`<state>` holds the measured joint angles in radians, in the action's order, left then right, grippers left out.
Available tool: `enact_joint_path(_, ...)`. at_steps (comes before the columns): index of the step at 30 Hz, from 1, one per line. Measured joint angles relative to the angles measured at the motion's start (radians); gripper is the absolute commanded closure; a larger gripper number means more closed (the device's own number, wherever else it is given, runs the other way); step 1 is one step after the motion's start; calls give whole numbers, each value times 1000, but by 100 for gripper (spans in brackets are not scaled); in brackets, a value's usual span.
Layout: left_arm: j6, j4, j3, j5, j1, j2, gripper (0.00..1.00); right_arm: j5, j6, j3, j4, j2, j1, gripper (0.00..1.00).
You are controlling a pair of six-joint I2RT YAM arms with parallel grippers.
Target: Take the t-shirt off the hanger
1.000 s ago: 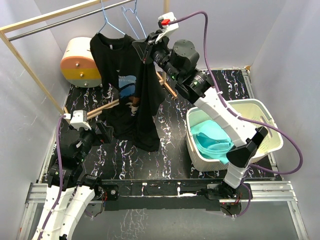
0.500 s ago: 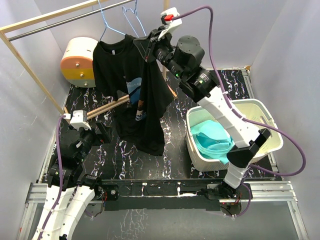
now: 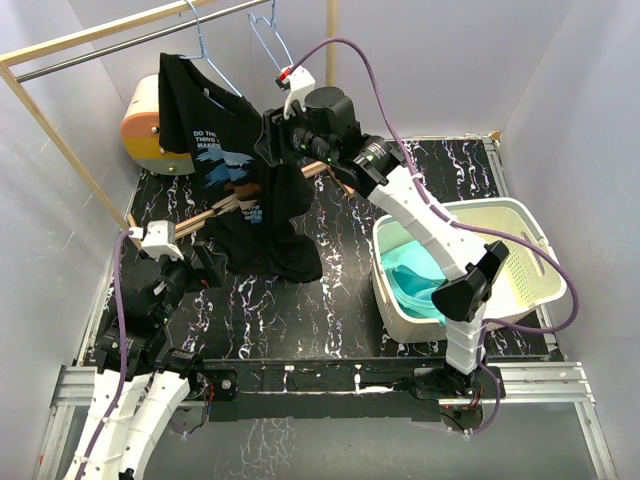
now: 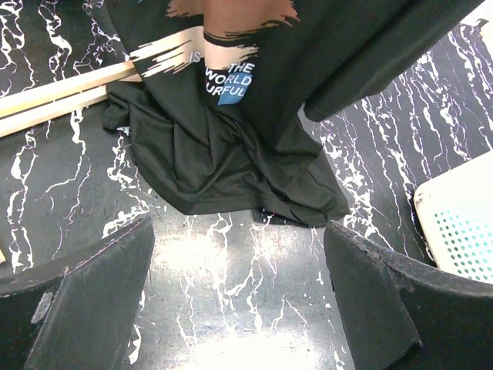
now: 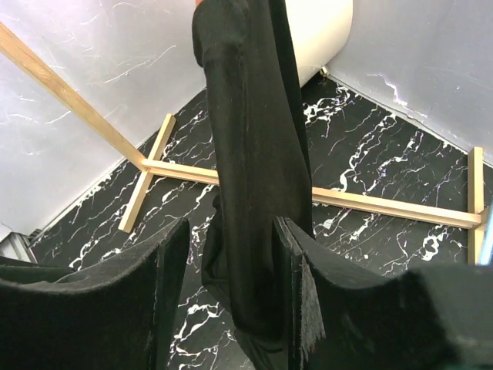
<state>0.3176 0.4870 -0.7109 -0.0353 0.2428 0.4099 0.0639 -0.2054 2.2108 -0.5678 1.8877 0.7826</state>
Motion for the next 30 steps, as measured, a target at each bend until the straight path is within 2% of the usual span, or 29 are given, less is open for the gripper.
enact_joint_path(6,0,0,6,2,0,7,10,-2,22,179,-76,94,0,53)
enact_joint_path(10,0,0,6,2,0,9,10,-13,29,224,-72,112,0,58)
enact_joint_path(11,0,0,6,2,0,9,10,-14,32,235,-66,118,0,64)
enact_joint_path(13,0,0,6,2,0,10,10,-15,39,253,-58,135,0,85)
enact_joint_path(14,0,0,6,2,0,10,10,-16,43,262,-57,145,0,91)
enact_joint_path(21,0,0,6,2,0,14,10,-20,46,237,2,184,0,92)
enact_joint_path(30,0,0,6,2,2,14,10,-40,13,16,237,97,0,92)
